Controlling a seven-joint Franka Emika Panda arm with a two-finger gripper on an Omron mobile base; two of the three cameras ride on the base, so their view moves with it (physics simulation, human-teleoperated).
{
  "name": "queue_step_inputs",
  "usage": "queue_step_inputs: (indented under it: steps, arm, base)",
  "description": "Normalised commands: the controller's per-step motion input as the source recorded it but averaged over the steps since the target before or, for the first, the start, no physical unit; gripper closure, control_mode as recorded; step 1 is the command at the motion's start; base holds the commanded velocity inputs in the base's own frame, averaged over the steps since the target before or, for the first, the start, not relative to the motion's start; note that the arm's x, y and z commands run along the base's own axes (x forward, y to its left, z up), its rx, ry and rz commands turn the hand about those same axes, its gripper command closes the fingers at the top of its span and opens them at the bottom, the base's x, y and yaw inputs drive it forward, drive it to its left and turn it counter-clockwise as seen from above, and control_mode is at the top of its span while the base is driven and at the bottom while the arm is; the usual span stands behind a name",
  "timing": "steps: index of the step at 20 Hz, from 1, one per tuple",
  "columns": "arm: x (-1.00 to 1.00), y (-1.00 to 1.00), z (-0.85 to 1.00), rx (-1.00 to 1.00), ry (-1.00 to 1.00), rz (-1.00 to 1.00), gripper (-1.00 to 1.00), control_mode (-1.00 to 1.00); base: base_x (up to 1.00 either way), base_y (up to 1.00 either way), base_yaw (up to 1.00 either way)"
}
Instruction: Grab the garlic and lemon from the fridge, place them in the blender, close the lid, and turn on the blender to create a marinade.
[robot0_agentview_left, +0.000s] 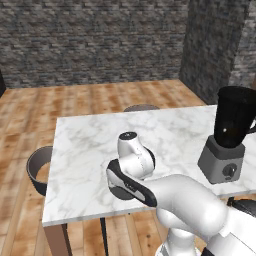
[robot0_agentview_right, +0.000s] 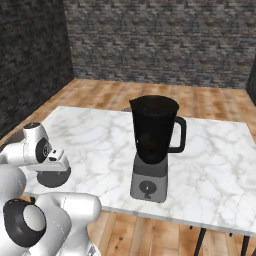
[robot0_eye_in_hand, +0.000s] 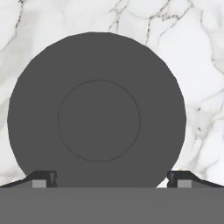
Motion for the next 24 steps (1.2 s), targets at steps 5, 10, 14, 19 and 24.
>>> queue_step_inputs:
  steps: [5,10,14,19,24]
  arm:
    - [0.20,0.09,-0.33,0.00,0.00,0.00,-1.00,-1.00]
    - [0.21,0.03,-0.23,0.00,0.00,0.00,-1.00,-1.00]
    - [0.23,0.04,-0.20,0.00,0.00,0.00,-1.00,-1.00]
    - [0.01,0.01,-0.41,0.00,0.00,0.00,-1.00,-1.00]
    - [-0.05,0.00,-0.49,0.01,0.00,0.00,1.00,-1.00]
  base:
    - [0.00,0.00,0.00]
    - [0.00,0.00,0.00]
    - [0.00,0.00,0.00]
    - [0.00,0.00,0.00]
    - [0.00,0.00,0.00]
